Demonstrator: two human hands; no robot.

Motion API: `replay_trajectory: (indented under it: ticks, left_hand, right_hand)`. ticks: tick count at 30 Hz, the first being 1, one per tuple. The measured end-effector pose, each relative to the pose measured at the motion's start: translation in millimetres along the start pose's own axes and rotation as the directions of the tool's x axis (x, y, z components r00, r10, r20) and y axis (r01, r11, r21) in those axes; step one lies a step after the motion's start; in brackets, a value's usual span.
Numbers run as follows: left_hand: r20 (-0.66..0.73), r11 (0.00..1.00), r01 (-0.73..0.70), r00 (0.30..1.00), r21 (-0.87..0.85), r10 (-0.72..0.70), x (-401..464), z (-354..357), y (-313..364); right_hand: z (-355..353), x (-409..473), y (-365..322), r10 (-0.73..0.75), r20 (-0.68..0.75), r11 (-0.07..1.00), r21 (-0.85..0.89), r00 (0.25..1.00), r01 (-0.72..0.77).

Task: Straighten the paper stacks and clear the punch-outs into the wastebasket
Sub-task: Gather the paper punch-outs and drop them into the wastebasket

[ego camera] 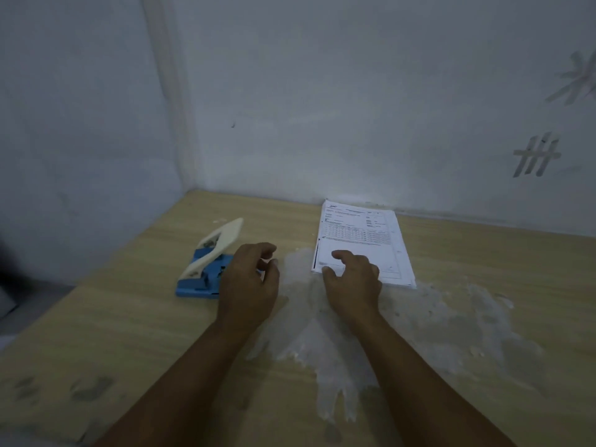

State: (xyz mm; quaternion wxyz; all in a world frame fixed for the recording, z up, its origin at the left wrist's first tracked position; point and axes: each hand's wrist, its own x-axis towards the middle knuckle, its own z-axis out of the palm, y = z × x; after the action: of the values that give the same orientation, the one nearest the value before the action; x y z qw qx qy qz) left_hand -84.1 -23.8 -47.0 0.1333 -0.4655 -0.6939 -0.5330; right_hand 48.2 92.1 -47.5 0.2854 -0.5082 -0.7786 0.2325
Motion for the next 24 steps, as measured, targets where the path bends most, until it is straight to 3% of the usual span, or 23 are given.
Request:
replay_trajectory:
  ticks: [3,6,8,11,14,19,24]
  left_hand:
    - [-0.102,1.0,0.005,0.995,0.009,-0.004,-3,-28,-11]
    - [-0.175,0.988,0.124,0.979,0.086,-0.108,-5,-51,-25]
    - [-0.126,0.959,0.215,0.973,0.184,-0.194,-6,-62,-38]
    - [0.061,0.91,0.302,0.941,0.285,-0.332,-9,-70,-56]
    - [0.179,0.916,0.329,0.911,0.229,-0.372,-15,-70,-63]
    - [0.147,0.916,0.315,0.923,0.25,-0.357,-13,-66,-62]
    - [0.198,0.914,0.267,0.921,0.306,-0.336,-4,-64,-60]
  right_hand:
    - [10,-14,-11,-0.026,0.023,1.0,-0.006,0.999,0.026]
    - [18,-23,-19,-0.044,0.044,0.999,0.005,0.998,0.044]
    - [22,-27,-23,-0.056,0.055,0.998,0.006,0.997,0.056]
    - [27,-31,-27,-0.066,0.067,0.998,-0.01,0.996,0.067]
    - [30,-33,-27,-0.073,0.065,0.996,-0.047,0.995,0.076]
    - [28,-32,-22,-0.07,0.059,0.993,-0.089,0.996,0.075]
    - [25,-30,-12,-0.058,0.061,0.991,-0.117,0.996,0.064]
